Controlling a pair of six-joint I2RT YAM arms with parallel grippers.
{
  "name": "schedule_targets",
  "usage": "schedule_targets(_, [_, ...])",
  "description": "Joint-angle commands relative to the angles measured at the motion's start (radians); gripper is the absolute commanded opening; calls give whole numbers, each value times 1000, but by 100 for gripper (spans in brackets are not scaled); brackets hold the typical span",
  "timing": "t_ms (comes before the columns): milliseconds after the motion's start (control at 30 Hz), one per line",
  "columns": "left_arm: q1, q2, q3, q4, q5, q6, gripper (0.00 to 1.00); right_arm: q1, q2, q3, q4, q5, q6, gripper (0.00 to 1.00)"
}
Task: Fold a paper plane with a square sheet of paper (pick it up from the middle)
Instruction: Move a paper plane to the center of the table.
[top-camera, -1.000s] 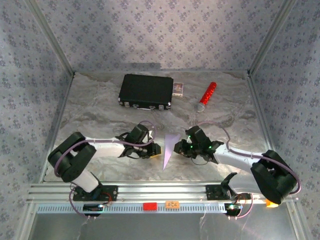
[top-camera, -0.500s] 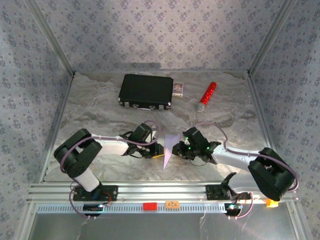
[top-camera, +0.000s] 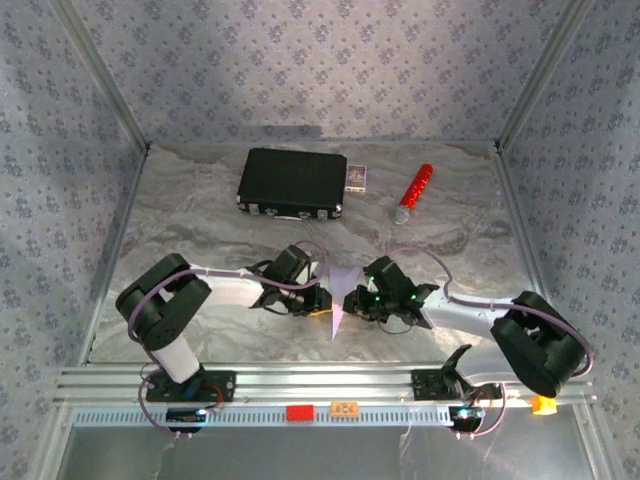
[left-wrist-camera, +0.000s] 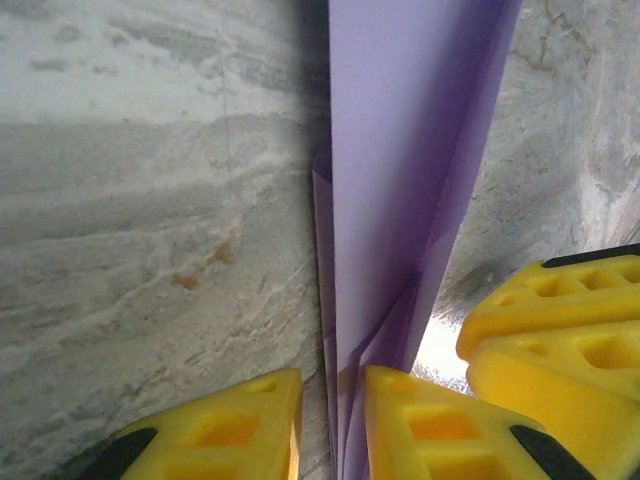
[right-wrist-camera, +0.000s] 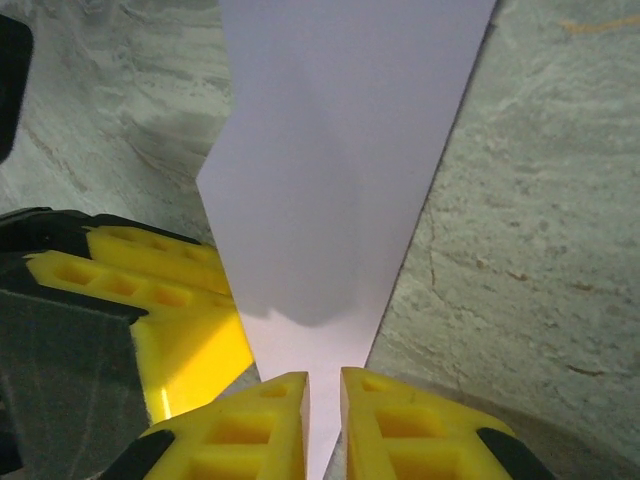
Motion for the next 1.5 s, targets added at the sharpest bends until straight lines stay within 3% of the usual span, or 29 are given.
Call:
schedule_targets(0, [-13,18,25,-39,13,25,21,6,14,-15,2,-26,1,17])
schedule_targets(333, [-16,-43,16,-74,-1,34,20,-1,8,-26,-12,-17,-4,16])
schedule_targets(1467, [-41,40,49,-19,75,37,19,-16,63,-37,49,-69,-6,10])
